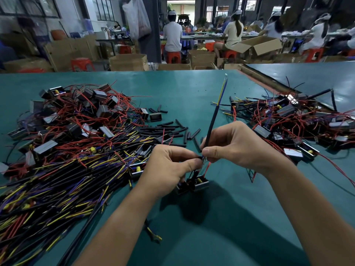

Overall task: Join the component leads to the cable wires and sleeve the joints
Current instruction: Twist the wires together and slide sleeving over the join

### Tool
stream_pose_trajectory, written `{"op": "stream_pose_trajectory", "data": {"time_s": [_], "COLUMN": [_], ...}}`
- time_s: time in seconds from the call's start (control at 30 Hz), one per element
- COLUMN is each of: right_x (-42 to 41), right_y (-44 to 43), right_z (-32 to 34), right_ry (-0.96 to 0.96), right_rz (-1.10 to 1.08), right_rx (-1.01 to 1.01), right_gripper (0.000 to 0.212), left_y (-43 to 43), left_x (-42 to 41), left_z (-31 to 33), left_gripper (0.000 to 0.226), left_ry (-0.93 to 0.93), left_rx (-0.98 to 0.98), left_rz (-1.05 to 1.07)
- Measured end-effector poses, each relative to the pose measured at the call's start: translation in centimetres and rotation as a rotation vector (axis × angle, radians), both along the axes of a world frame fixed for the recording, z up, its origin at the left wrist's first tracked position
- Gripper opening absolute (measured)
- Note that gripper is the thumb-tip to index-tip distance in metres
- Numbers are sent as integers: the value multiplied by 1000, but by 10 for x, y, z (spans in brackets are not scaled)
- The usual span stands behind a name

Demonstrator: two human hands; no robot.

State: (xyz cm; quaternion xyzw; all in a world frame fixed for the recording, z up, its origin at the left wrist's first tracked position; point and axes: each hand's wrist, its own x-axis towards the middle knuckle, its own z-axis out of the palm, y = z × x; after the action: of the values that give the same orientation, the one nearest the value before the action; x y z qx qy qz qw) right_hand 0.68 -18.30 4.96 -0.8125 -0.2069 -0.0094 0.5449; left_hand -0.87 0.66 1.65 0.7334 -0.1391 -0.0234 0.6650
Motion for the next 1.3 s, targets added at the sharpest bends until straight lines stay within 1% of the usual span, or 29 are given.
{"op": "stream_pose_trajectory", "data": {"time_s": [0.1, 0.27, 0.4, 0.57, 0.73, 0.9, 1.0, 1.03, 1.1, 1.17, 1.3], "right_x": [0, 1, 1, -2, -2, -1, -1, -2, -4, -6, -8], "right_y": [1, 6, 3, 1, 0, 4, 4, 2, 1, 8, 19], "right_z": [1, -4, -2, 2, 3, 0, -3, -3, -2, -5, -9], "right_ry": [-22, -32, -8, -3, -18, 0, 84, 124, 167, 144, 60], "right_rz": [4, -2, 14, 33, 45, 43, 33, 57, 127, 151, 107], "right_rx": [-13, -19, -7, -64, -96, -85, -79, -116, -251, -343, -404], "right_gripper": [9, 10, 6, 6, 10, 9, 19, 22, 26, 26, 18], "left_y": [-1, 0, -1, -1, -4, -5, -2, -1, 1, 2, 3], "left_x": [-2, -3, -4, -4, -6, -6, -4, -3, -1, 0, 0], "left_z": [1, 1, 1, 0, 0, 3, 5, 5, 5, 6, 7], "left_gripper": [9, 8, 5, 7, 10, 8, 6, 8, 11, 12, 10], "left_ry": [14, 43, 91, 148, 91, 47, 26, 22, 21, 30, 88], "left_rx": [11, 2, -52, -107, -151, -99, -96, -97, -107, -114, -141], "left_rz": [-9, -36, -19, -27, -32, -7, 29, 52, 92, 114, 131]}}
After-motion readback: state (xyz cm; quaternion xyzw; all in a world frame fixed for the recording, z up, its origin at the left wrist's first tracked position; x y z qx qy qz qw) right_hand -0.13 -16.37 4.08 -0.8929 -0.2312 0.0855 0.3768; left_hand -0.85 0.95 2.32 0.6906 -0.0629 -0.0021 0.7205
